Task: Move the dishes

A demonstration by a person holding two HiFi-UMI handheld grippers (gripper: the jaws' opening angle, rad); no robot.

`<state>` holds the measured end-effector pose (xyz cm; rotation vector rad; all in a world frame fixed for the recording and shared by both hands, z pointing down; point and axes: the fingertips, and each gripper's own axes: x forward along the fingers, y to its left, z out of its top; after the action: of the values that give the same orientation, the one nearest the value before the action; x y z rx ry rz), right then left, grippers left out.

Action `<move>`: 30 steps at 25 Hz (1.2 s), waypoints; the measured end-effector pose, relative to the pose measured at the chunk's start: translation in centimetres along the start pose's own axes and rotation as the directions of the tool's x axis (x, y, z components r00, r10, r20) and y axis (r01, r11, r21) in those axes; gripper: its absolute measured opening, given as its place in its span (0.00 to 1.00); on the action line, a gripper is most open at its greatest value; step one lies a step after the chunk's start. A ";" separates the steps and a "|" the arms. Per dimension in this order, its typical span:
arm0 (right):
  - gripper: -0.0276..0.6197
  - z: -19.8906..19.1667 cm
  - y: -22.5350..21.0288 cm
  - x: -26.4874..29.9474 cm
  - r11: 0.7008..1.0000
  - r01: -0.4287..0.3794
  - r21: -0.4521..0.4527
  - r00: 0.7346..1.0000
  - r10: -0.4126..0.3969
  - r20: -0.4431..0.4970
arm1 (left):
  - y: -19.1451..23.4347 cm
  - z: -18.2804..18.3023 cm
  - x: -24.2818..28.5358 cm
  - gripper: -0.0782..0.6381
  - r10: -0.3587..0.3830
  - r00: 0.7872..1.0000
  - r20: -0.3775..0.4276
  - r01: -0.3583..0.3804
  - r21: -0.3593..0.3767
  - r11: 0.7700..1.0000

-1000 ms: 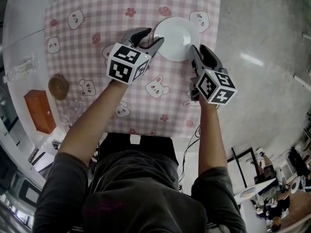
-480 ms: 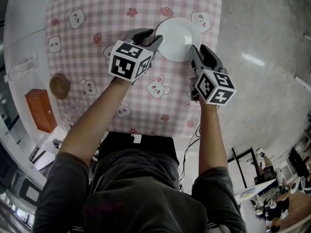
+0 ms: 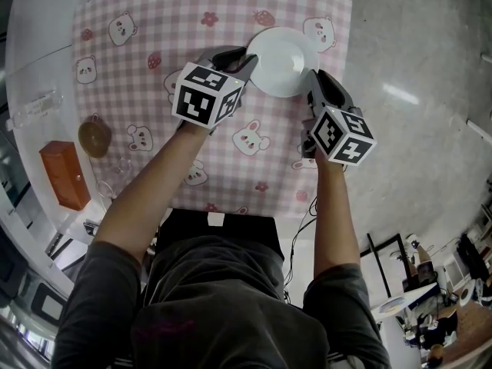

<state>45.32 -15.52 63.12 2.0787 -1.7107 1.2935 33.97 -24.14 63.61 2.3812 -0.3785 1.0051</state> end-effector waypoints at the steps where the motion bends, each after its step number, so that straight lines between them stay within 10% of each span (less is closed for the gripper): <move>1: 0.16 0.0 -0.1 0.0 1.000 0.004 0.005 1.000 -0.004 0.002 | -0.1 0.0 0.1 0.23 -0.001 1.000 0.000 0.001 -0.004 1.000; 30: 0.12 0.1 2.8 -3.0 0.999 0.003 0.044 0.998 -0.005 0.058 | -1.4 -1.1 -4.8 0.20 0.041 0.997 0.066 -0.034 -0.100 0.994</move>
<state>43.08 -14.34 59.89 2.1629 -1.7158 1.2931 30.67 -22.15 60.26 2.3314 -0.4885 0.9026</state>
